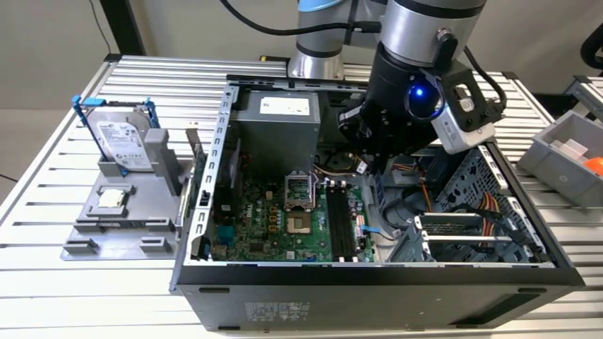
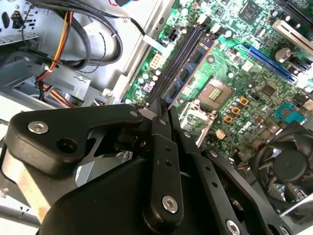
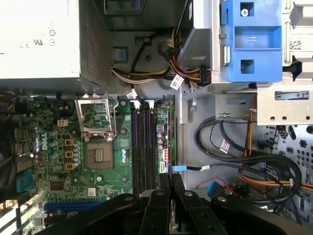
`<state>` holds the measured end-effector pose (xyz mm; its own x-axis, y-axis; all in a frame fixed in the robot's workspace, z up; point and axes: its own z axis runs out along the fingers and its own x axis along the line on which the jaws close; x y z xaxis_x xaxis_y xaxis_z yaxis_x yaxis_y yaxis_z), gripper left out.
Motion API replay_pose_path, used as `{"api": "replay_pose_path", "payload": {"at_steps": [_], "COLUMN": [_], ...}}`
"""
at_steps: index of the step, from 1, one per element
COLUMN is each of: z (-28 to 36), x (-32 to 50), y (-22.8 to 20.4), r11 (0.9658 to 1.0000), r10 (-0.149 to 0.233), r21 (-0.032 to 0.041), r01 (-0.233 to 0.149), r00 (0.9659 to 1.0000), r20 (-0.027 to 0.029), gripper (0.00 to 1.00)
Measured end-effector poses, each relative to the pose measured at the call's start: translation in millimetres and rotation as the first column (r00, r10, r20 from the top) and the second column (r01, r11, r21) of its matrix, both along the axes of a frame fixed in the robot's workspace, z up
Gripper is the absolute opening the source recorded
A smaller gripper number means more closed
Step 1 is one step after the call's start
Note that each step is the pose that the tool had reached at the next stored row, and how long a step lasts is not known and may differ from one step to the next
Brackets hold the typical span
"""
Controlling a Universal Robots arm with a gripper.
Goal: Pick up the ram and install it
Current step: 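Insert the ram into the slot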
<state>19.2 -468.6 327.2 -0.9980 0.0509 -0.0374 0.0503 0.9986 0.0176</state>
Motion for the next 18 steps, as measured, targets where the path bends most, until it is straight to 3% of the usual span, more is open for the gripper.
{"api": "replay_pose_path", "payload": {"at_steps": [5, 11, 18], "z": [-8.8, -10.4, -22.9], "x": [-0.1, -0.1, -0.1], "y": [0.0, 0.0, 0.0], "r11": [1.0, 1.0, 1.0], "r10": [0.0, -0.001, -0.004], "r21": [-0.0013, -0.0012, -0.0015], "r01": [0.0, 0.001, 0.004], "r00": [1.0, 1.0, 1.0], "r20": [0.0, -0.0001, -0.0002], "gripper": [0.0, 0.0, 0.0]}}
